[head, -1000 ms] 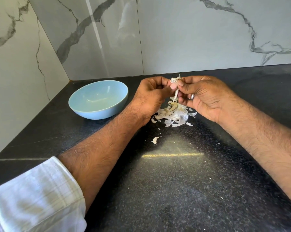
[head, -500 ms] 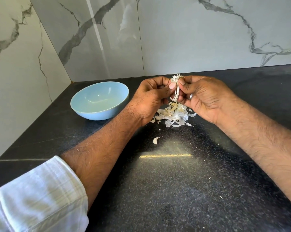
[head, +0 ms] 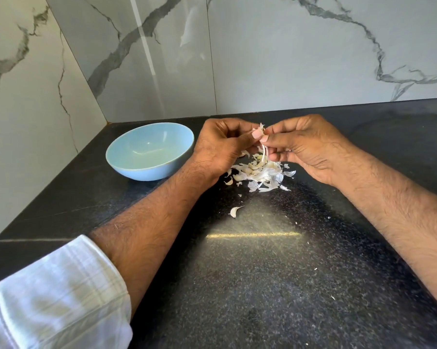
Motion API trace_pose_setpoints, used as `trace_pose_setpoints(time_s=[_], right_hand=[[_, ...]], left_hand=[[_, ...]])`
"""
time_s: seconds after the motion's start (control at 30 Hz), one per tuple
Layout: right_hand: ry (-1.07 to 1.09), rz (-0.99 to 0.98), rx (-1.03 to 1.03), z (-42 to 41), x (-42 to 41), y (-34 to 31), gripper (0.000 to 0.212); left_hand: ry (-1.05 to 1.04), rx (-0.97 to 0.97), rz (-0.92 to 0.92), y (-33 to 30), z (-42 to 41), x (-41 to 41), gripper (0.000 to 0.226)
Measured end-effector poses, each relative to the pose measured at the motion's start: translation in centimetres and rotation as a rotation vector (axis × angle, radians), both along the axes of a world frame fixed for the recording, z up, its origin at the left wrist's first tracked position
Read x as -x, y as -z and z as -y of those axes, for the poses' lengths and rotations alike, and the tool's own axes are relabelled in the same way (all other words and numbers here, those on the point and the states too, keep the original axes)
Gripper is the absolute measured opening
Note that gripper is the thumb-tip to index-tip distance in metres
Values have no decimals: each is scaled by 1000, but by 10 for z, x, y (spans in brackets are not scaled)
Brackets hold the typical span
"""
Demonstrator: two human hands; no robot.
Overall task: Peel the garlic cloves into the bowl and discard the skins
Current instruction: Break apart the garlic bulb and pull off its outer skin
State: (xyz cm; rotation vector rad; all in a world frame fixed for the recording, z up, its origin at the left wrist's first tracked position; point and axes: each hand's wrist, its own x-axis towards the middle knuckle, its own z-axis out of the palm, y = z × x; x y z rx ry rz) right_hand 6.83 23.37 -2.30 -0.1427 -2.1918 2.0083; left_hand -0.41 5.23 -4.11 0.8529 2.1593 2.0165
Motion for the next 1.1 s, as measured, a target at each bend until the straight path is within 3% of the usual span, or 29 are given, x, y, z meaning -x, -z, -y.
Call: trace_pose_setpoints(time_s=[0.13, 0.27, 0.43, 0.6, 0.7, 0.77, 0.87, 0.97, 1.1], right_hand=[[36, -103, -107, 2, 2, -1, 15], [-29, -46, 24, -4, 1, -3, 15], [-29, -10, 31, -15, 4, -1, 19], [29, -36, -136, -21, 5, -3, 9], [107, -29, -393, -21, 7, 1, 24], [107, -44, -519, -22, 6, 2, 23], [62, -92, -476, -23, 0, -2, 4], [6, -78, -351, -22, -5, -8, 16], [-78, -48, -231, -8, -12, -12, 14]], left_hand=[[-67, -39, -59, -2, -4, -1, 11], [-19, -83, 66, -2, 0, 0, 13], [17, -130, 194, -5, 6, 0, 11], [-18, -125, 222, -8, 7, 1, 16], [-51, -3, 126, -6, 7, 3, 17], [-60, 119, 4, -2, 6, 7, 13], [-101, 240, -146, -1, 4, 10, 14], [-159, 334, -246, -11, 9, 7, 19], [-90, 367, -286, -19, 25, -7, 27]])
